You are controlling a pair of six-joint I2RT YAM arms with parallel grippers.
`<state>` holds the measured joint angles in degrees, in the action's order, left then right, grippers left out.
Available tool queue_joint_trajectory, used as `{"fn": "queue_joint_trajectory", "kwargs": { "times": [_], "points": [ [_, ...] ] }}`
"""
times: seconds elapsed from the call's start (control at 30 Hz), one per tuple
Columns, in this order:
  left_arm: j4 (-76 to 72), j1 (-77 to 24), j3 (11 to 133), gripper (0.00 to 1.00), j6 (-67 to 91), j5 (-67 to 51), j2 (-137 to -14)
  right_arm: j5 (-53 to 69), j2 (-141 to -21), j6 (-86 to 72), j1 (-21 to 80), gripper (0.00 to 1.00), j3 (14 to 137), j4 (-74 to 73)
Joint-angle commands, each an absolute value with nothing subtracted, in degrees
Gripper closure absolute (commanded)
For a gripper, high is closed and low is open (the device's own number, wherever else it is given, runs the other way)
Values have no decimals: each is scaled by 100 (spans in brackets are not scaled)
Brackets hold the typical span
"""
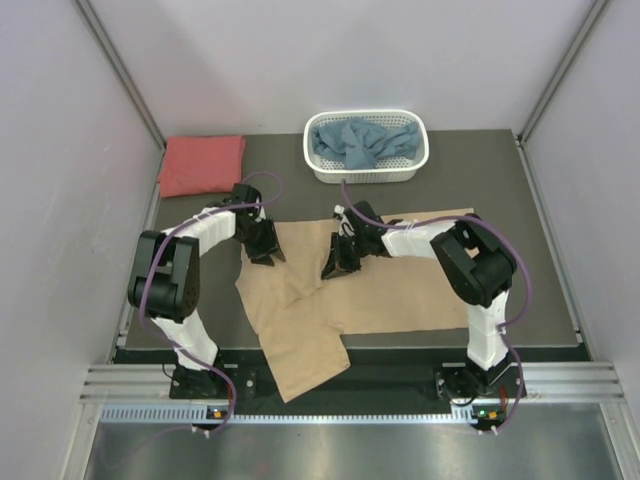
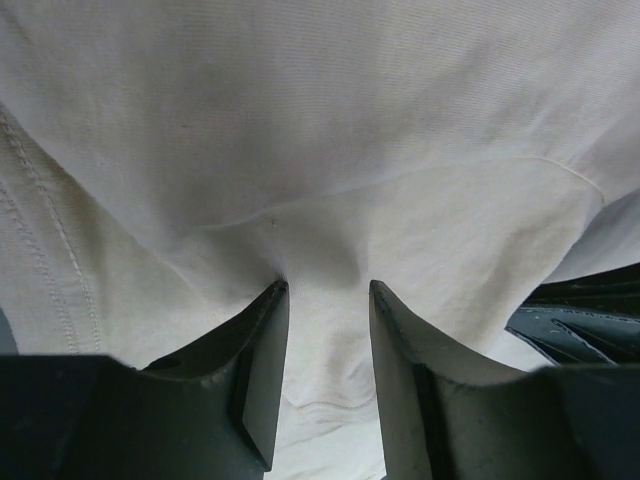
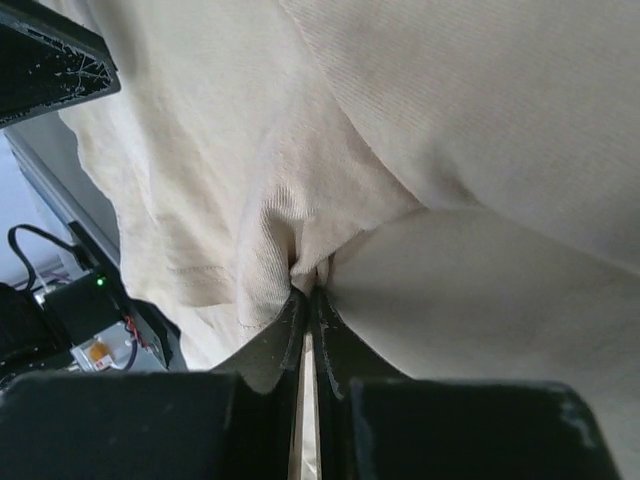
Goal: Fold and stack the t-shirts
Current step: Fold the tshirt
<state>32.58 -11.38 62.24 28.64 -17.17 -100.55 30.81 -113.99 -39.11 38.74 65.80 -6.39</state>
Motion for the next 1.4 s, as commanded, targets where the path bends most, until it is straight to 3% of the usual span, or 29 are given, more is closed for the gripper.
{"fn": "queue_joint_trajectory", "kwargs": {
  "times": [0.0, 0.23, 0.53, 0.6, 0.63, 0.7, 0.73, 0.83, 0.97, 1.07, 1.2, 1.37],
  "points": [
    [3050, -1081, 6196, 57, 2900, -1767, -10134, 2804, -11005, -3613, 3973, 100, 6829, -1263],
    [3111, -1055, 6222, 57, 2830, -1688, -10222, 2865, -10925, -3243, 3973, 100, 7401, -2715],
    [3199, -1011, 6240, 57, 2698, -1688, -10310, 2680, -11021, -2997, 3981, 99, 7348, -3023],
    [3278, -1011, 6310, 55, 2628, -1626, -10222, 2742, -11056, -2892, 3973, 93, 7374, -3032],
    [3348, -1011, 6345, 52, 2611, -1609, -10161, 2690, -11057, -2857, 3964, 82, 7409, -3076],
    [3655, -1011, 6511, 50, 2575, -1512, -9864, 2436, -10865, -2638, 3885, 74, 7444, -3268],
    [3761, -1011, 6565, 49, 2558, -1373, -9713, 2304, -10750, -2576, 3841, 65, 7444, -3330],
    [4095, -1011, 6697, 46, 2566, -838, -9037, 1777, -10284, -2242, 3613, 53, 7392, -3628],
    [3737, -923, 6636, 46, 2628, -405, -8613, 1319, -9871, -2083, 2902, 52, 7207, -3683],
    [3279, -765, 6776, 46, 2724, -658, -9024, 1292, -9546, -2109, 1762, 52, 7128, -3630],
    [2883, -677, 7502, 56, 2926, -1186, -10043, 1064, -9527, -2013, 898, 51, 7329, -3612],
    [3260, -659, 8173, 66, 3445, -1029, -11195, 477, -10123, -1960, 361, 50, 8015, -3788]
  ]
}}
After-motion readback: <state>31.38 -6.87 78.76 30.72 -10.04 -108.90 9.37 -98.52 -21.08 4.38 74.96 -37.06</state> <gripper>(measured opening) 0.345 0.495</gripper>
